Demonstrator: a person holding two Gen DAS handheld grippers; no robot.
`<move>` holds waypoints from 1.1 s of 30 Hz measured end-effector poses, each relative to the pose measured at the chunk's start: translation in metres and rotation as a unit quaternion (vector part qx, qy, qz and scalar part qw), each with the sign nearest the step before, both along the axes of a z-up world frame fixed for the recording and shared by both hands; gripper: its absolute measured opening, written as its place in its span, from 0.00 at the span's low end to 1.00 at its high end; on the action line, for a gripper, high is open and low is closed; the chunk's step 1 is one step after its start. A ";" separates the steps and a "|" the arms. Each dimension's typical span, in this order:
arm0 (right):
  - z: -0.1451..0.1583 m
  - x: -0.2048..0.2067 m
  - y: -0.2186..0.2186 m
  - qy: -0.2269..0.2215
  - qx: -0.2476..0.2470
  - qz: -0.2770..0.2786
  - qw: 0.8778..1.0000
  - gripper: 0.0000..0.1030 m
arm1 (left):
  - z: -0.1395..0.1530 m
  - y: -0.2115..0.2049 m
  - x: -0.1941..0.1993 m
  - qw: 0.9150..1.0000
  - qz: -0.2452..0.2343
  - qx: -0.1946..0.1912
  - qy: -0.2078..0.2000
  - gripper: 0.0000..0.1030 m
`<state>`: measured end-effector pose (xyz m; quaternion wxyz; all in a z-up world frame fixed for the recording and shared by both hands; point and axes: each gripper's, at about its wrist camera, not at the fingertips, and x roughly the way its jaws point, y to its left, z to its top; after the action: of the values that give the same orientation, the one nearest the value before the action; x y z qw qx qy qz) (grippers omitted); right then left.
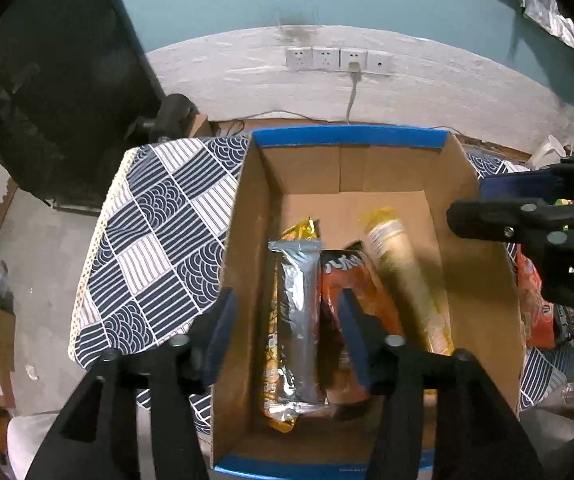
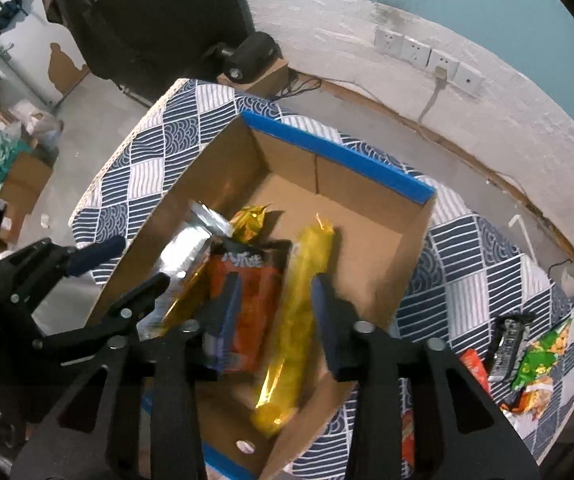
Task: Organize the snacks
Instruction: 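Open both tools to release the bars into the box, then move both tools back over the remaining snacks on the table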
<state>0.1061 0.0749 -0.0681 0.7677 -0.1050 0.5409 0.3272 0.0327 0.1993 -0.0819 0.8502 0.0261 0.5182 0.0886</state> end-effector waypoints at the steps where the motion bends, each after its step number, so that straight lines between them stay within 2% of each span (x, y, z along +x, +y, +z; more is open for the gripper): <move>1: 0.001 0.001 -0.001 0.000 0.000 -0.002 1.000 0.41 | 0.001 0.000 -0.001 1.000 0.000 0.002 -0.003 0.61; 2: 0.002 0.001 -0.004 0.001 0.001 -0.005 1.000 0.42 | 0.002 -0.001 -0.001 1.000 -0.001 0.004 -0.005 0.65; 4: 0.002 0.002 -0.008 0.000 0.000 -0.010 1.000 0.54 | 0.004 -0.003 -0.002 1.000 -0.003 0.009 -0.006 0.68; 6: 0.004 0.001 -0.012 -0.008 -0.003 -0.015 1.000 0.61 | 0.005 -0.006 -0.002 1.000 -0.007 0.012 -0.004 0.68; 10: 0.006 -0.003 -0.022 -0.021 -0.014 -0.020 0.999 0.68 | 0.004 -0.011 -0.001 1.000 -0.010 0.010 0.001 0.72; 24: 0.023 -0.020 -0.082 -0.048 -0.013 -0.047 0.998 0.69 | 0.019 -0.053 -0.001 0.999 -0.046 -0.011 -0.006 0.72; 33: 0.024 -0.028 -0.145 -0.047 -0.007 -0.080 0.996 0.71 | 0.015 -0.092 0.010 0.997 -0.073 -0.017 0.008 0.72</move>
<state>0.0785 -0.0700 -0.0443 0.8153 -0.0819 0.5129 0.2560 0.0426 0.1073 -0.0667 0.8505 0.0502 0.5234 0.0176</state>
